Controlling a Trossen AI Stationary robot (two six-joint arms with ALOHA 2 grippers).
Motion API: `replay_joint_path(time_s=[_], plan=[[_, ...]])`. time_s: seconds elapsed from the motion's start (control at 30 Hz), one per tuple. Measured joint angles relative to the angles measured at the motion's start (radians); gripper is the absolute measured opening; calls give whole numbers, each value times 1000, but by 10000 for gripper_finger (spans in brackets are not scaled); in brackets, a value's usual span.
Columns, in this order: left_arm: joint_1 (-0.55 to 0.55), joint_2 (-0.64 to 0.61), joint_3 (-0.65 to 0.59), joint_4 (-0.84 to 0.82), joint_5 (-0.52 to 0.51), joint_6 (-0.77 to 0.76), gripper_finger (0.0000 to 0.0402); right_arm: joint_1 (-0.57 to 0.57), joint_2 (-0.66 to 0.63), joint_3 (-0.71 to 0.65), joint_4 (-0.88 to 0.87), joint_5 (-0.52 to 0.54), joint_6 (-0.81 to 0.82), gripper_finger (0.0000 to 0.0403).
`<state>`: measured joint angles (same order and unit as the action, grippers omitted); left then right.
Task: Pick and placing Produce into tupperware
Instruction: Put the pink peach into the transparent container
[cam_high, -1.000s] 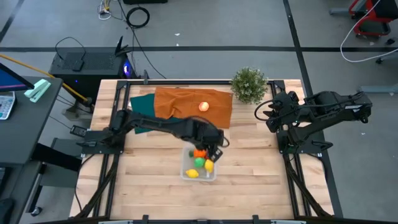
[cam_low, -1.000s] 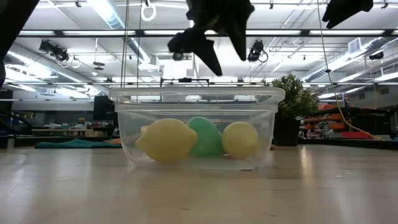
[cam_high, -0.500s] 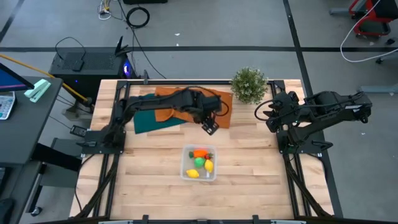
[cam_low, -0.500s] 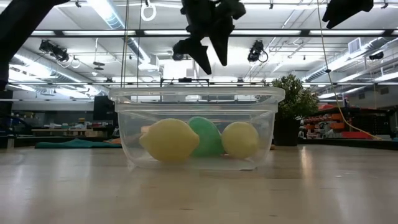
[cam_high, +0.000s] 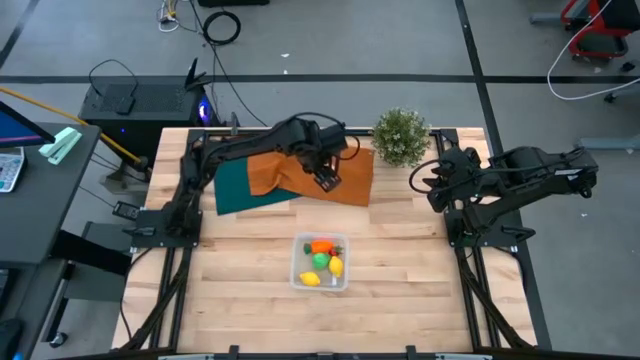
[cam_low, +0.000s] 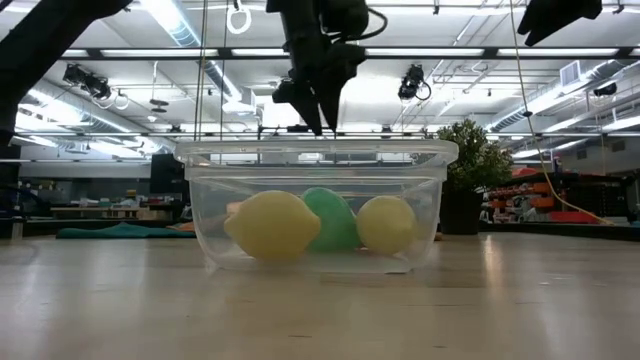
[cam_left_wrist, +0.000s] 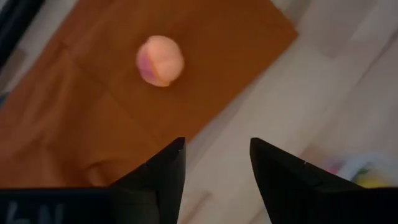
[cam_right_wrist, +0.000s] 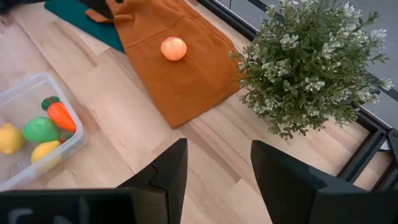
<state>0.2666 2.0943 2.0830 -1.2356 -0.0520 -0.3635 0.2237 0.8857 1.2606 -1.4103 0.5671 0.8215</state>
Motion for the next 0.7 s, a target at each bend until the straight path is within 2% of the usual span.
replay_joint_path(time_s=[0.3, 0.53, 0.7], plan=[[93, -42, 0, -35, 8, 118, 172, -6, 52, -29, 137, 0, -58, 146], [146, -58, 0, 1, 64, 178, 172, -76, 147, -31, 176, -3, -69, 146], [193, -58, 0, -31, 74, 232, 173, -158, 200, -31, 330, -115, -167, 146]])
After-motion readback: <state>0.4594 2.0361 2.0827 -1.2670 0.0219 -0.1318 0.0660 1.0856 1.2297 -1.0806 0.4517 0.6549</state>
